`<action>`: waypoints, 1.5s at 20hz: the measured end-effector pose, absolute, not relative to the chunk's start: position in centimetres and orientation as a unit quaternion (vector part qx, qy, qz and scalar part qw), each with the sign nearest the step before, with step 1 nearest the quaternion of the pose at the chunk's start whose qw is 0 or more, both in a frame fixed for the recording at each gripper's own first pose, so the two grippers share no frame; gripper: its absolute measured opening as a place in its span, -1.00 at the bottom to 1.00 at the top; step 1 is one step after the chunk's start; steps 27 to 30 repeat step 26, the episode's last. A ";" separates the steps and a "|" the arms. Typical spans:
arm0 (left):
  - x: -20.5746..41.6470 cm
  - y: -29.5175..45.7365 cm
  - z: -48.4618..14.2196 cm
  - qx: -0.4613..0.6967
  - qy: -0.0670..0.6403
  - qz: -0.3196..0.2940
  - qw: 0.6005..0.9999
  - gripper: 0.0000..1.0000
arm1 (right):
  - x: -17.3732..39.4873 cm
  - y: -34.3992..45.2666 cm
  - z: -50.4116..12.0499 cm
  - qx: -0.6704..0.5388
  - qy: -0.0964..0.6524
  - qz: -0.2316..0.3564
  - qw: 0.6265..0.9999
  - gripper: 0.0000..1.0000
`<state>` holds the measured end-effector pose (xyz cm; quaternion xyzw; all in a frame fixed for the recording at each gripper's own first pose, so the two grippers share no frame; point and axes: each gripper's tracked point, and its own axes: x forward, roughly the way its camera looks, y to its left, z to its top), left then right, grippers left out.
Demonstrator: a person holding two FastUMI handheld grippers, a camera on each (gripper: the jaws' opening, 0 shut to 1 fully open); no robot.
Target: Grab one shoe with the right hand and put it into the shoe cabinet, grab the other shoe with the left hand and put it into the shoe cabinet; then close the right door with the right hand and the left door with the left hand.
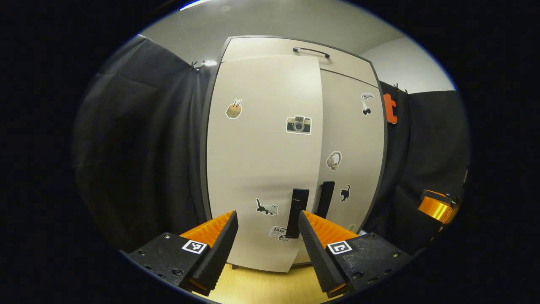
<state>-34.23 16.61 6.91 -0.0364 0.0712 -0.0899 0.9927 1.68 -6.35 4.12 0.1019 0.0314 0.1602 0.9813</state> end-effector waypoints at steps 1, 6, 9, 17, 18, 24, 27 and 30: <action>-34.4 16.7 6.9 -0.036 0.071 -0.089 0.993 0.77 | 1.6 -6.2 4.1 0.101 0.032 0.161 0.981 0.83; -35.0 17.0 6.8 -0.036 0.075 -0.084 0.993 0.77 | 1.2 -6.1 4.0 0.099 0.034 0.163 0.981 0.83; -35.3 17.1 6.9 -0.036 0.073 -0.081 0.993 0.77 | 1.0 -6.0 4.1 0.099 0.034 0.163 0.981 0.83; -35.8 17.2 7.0 -0.034 0.072 -0.078 0.994 0.77 | 0.6 -6.3 3.9 0.097 0.036 0.161 0.981 0.83; -35.8 17.1 7.0 -0.034 0.071 -0.078 0.994 0.77 | 0.6 -6.4 3.9 0.097 0.036 0.161 0.982 0.83; -36.0 17.1 6.9 -0.038 0.072 -0.075 0.994 0.77 | 0.6 -6.6 3.9 0.095 0.036 0.162 0.982 0.91; -36.0 17.1 6.9 -0.038 0.073 -0.073 0.994 0.77 | 0.6 -6.7 3.8 0.094 0.037 0.161 0.982 0.91; -36.0 17.1 6.9 -0.038 0.073 -0.073 0.994 0.77 | 0.6 -6.7 3.8 0.094 0.037 0.161 0.982 0.91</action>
